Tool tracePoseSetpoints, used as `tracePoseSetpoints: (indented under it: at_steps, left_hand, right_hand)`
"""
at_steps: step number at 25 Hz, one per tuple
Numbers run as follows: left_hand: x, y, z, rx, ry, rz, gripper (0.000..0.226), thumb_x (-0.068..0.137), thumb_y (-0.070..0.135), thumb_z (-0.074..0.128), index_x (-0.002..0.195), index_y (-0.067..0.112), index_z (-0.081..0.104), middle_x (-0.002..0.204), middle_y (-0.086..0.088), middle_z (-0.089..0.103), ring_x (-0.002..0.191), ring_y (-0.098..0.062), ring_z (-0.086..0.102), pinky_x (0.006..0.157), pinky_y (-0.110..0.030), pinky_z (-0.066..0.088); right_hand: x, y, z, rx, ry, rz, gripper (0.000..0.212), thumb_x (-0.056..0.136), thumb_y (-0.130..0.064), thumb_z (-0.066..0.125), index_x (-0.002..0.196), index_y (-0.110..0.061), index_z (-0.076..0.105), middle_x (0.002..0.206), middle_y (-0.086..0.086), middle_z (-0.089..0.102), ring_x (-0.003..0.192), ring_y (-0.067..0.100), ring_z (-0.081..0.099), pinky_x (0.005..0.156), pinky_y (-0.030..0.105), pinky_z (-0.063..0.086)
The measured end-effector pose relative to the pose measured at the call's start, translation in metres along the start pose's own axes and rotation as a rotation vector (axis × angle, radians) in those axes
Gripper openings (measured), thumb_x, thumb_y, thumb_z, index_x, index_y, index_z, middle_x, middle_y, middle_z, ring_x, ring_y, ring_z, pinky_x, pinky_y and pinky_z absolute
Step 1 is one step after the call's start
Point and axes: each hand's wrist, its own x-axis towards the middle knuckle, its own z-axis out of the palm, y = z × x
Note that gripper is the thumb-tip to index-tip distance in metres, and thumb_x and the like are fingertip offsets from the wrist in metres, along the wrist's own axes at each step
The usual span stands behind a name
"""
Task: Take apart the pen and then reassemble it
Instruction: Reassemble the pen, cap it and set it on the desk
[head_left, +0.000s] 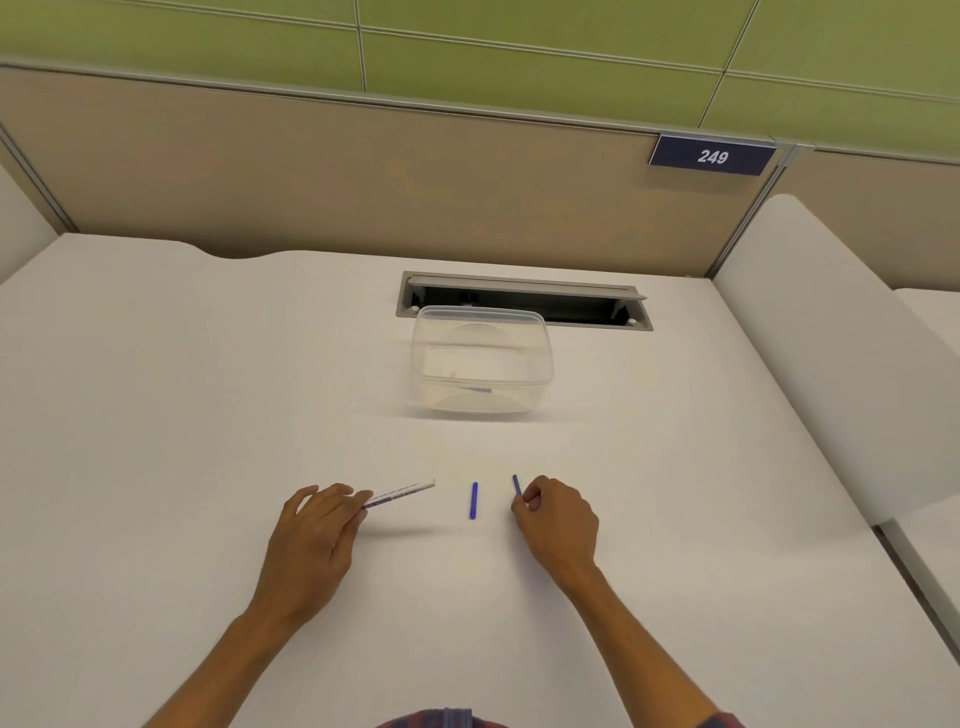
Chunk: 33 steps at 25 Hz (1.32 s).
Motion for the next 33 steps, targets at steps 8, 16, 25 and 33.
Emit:
tracePoseSetpoints:
  at_steps: [8, 16, 25, 33]
  left_hand:
    - [0.013, 0.021, -0.022, -0.179, 0.023, -0.096, 0.040, 0.093, 0.032, 0.037, 0.106, 0.013, 0.069, 0.074, 0.005, 0.058, 0.076, -0.016, 0.053, 0.079, -0.024, 0.036]
    - [0.020, 0.034, -0.030, -0.240, 0.026, -0.050, 0.036, 0.092, 0.032, 0.039, 0.102, 0.016, 0.069, 0.073, 0.010, 0.055, 0.074, -0.009, 0.047, 0.080, -0.024, 0.035]
    - [0.021, 0.040, -0.033, -0.231, 0.012, -0.031, 0.034, 0.092, 0.030, 0.040, 0.100, 0.015, 0.069, 0.072, 0.008, 0.057, 0.073, -0.011, 0.047, 0.080, -0.024, 0.035]
    - [0.021, 0.042, -0.034, -0.225, -0.002, -0.027, 0.035, 0.092, 0.031, 0.039, 0.100, 0.015, 0.069, 0.073, 0.010, 0.055, 0.072, -0.010, 0.046, 0.080, -0.024, 0.034]
  right_hand:
    - [-0.009, -0.007, -0.030, 0.531, -0.069, 0.033, 0.009, 0.087, -0.021, 0.066, 0.079, -0.020, 0.069, 0.069, -0.005, 0.076, 0.067, 0.013, 0.071, 0.063, 0.027, 0.055]
    - [-0.040, -0.027, -0.059, 0.902, -0.158, -0.117, 0.014, 0.091, -0.015, 0.070, 0.086, -0.026, 0.078, 0.087, -0.011, 0.078, 0.084, -0.003, 0.069, 0.068, 0.006, 0.048]
    - [-0.044, -0.033, -0.061, 0.902, -0.150, -0.189, 0.012, 0.091, -0.015, 0.070, 0.088, -0.023, 0.078, 0.093, -0.010, 0.078, 0.090, 0.001, 0.068, 0.074, 0.010, 0.049]
    - [-0.045, -0.033, -0.061, 0.834, -0.188, -0.233, 0.014, 0.090, -0.016, 0.070, 0.087, -0.027, 0.078, 0.092, -0.014, 0.077, 0.091, 0.001, 0.068, 0.073, 0.013, 0.048]
